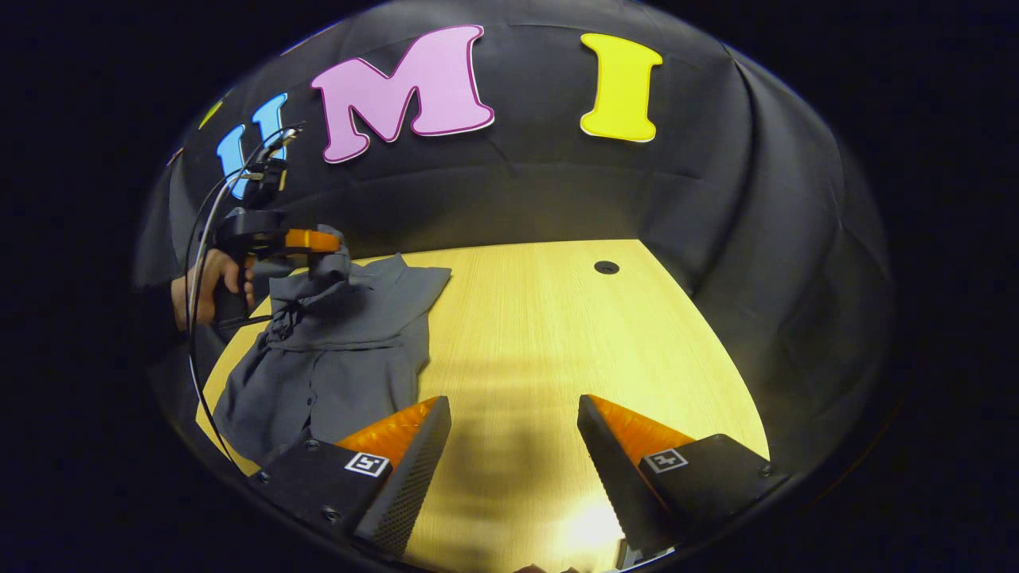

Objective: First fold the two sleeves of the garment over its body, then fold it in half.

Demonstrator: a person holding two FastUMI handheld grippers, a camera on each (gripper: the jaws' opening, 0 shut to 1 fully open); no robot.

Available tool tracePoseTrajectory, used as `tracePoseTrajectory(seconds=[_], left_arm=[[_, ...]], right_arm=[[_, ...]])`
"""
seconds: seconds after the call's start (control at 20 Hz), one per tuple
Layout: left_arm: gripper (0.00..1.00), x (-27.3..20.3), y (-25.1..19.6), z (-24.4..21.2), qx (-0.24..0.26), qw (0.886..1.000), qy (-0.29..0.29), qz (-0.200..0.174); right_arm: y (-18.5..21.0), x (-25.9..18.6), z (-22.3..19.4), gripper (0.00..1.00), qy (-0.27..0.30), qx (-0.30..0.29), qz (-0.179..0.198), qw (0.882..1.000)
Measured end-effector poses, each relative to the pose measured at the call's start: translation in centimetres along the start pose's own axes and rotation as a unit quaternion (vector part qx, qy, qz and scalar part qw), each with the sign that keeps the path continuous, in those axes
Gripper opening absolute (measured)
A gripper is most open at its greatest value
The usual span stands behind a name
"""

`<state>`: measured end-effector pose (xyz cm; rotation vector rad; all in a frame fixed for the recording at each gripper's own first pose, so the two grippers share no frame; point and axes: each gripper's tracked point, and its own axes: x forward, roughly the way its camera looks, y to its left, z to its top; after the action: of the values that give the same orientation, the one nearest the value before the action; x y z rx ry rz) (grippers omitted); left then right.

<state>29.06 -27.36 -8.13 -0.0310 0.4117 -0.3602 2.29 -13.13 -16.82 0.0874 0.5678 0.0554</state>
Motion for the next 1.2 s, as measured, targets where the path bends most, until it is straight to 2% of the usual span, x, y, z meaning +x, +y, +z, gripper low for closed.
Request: tracePoseTrajectory(seconds=[0.2,0.3,0.4,0.45,0.55,0.6,0.7,0.75,0.8,0.85,1.05,1.2], left_arm=[[0.07,3.2,-2.1,-1.3,0.023,1.000,0.011,0.004],[0.13,4.4,-2.7,-2.0,0.044,0.999,0.021,0.008],[0.22,5.1,-3.9,-2.5,0.052,0.998,0.025,-0.005],[0.23,5.2,-4.5,-2.4,0.055,0.998,0.024,-0.013],[0.45,4.6,-5.4,-2.1,0.058,0.998,0.018,-0.028],[0.51,4.1,-5.8,-2.1,0.058,0.997,0.016,-0.039],[0.72,2.3,-5.6,-1.8,0.066,0.997,0.007,-0.049],[0.87,1.0,-4.8,-1.6,0.072,0.996,-0.001,-0.045],[0.95,-0.4,-3.9,-1.6,0.077,0.996,-0.009,-0.041],[0.99,-2.1,-2.7,-1.7,0.079,0.996,-0.014,-0.034],[0.98,-10.2,3.8,-4.6,0.051,0.999,-0.011,-0.009],[0.99,-16.4,10.8,-9.1,0.049,0.998,0.009,0.036]], right_arm=[[0.0,0.0,-0.8,0.99,0.008,-0.004,0.004,1.000],[0.2,0.1,-1.2,0.99,0.013,-0.004,0.007,1.000],[0.7,0.2,-1.5,0.99,0.017,-0.002,0.011,1.000],[0.9,0.3,-1.5,0.99,0.018,-0.002,0.013,1.000],[1.5,0.5,-1.5,0.99,0.018,-0.003,0.018,1.000],[2.0,0.6,-1.3,1.00,0.018,-0.003,0.021,1.000],[3.0,0.6,-1.2,0.99,0.017,-0.002,0.028,0.999],[3.6,0.6,-1.2,0.99,0.017,-0.001,0.033,0.999],[4.3,0.6,-1.2,1.00,0.019,0.001,0.038,0.999],[5.2,0.7,-1.3,1.00,0.020,0.004,0.048,0.999],[9.1,0.5,-2.4,1.00,0.036,0.017,0.076,0.996],[12.5,0.1,-5.0,0.99,0.070,0.021,0.092,0.993]])
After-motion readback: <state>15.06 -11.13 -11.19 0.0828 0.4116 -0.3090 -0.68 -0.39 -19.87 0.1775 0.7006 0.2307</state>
